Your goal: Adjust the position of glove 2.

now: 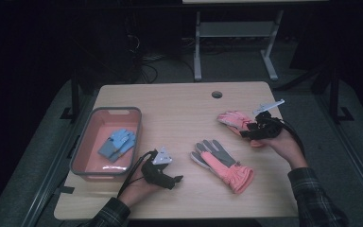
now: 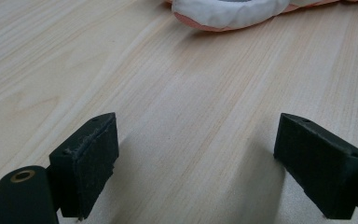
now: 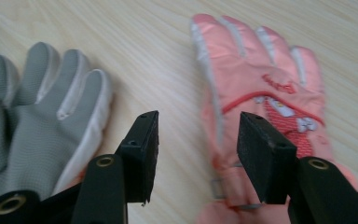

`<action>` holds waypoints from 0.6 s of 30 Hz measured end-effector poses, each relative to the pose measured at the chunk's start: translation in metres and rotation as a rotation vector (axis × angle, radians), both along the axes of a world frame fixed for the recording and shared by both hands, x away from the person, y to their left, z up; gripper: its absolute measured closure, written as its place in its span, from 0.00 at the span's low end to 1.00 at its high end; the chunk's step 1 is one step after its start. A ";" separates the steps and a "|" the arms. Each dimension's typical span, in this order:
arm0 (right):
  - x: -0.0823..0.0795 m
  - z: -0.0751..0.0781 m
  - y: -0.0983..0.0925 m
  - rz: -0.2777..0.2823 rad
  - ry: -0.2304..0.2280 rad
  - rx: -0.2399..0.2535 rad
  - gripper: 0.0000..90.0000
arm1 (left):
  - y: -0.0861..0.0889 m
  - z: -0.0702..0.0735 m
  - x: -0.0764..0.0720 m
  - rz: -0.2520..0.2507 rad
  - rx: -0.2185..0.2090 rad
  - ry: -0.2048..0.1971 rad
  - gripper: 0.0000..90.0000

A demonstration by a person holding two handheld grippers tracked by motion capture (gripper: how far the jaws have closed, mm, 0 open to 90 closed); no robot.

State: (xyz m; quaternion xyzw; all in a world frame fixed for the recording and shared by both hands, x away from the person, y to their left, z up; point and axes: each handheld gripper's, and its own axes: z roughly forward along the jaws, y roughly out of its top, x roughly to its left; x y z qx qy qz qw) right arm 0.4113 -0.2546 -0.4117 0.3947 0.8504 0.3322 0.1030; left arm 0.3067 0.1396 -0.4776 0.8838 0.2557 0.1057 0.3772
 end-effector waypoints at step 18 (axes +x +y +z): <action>0.039 -0.019 -0.006 0.018 0.089 -0.034 0.57 | 0.000 0.000 0.000 0.000 0.000 0.000 0.14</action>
